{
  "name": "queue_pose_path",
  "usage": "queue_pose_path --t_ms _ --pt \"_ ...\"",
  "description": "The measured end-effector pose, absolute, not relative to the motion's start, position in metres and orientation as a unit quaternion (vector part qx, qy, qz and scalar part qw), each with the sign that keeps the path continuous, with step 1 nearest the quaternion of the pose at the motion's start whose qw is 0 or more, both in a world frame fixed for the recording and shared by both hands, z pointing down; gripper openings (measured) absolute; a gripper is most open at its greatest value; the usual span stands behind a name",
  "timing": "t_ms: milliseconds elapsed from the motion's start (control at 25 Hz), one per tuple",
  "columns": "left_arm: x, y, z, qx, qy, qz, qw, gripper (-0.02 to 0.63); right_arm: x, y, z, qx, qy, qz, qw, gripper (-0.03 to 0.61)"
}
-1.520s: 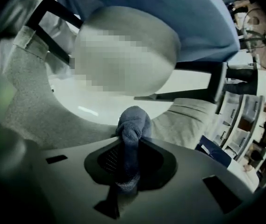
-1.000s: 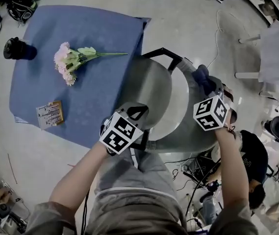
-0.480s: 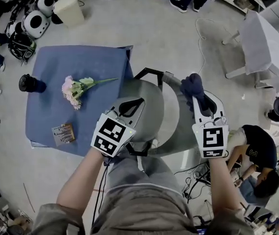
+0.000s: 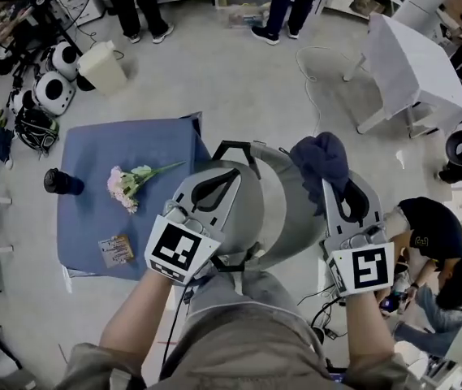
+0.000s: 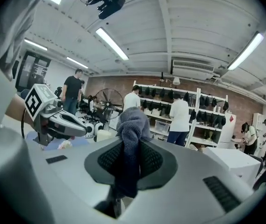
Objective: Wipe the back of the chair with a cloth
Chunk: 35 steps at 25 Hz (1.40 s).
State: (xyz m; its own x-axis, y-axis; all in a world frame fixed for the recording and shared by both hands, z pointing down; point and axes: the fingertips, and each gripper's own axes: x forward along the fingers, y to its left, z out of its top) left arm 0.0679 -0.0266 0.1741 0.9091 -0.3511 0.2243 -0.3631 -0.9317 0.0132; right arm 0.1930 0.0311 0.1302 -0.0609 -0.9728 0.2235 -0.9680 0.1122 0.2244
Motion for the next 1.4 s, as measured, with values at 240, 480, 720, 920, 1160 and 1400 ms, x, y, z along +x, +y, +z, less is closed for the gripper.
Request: queue_pose_path --t_ms 240,480,720,920,1160,1400 --pt "0.073 -0.006 0.125 0.981 -0.177 0.074 0.014 0.015 0.194 0.062 0.081 0.684 -0.723 -0.024 0.094 0.072" --pt "0.067 0.006 0.084 0.982 -0.180 0.050 -0.014 0.015 0.192 0.089 0.052 0.692 -0.719 -0.022 0.060 0.072" --pt "0.067 0.024 0.051 0.982 -0.182 0.035 -0.034 0.015 0.187 0.117 0.013 0.696 -0.716 -0.045 0.020 0.072" --pt "0.072 0.041 0.045 0.985 -0.161 0.032 -0.042 0.015 0.188 0.133 0.001 0.702 -0.709 -0.065 0.020 0.072" --pt "0.076 0.053 0.044 0.986 -0.155 0.040 -0.050 0.015 0.201 0.146 0.004 0.716 -0.696 -0.059 0.013 0.072" --pt "0.077 0.057 0.039 0.986 -0.155 0.038 -0.050 0.015 0.206 0.152 0.006 0.720 -0.692 -0.057 0.015 0.072"
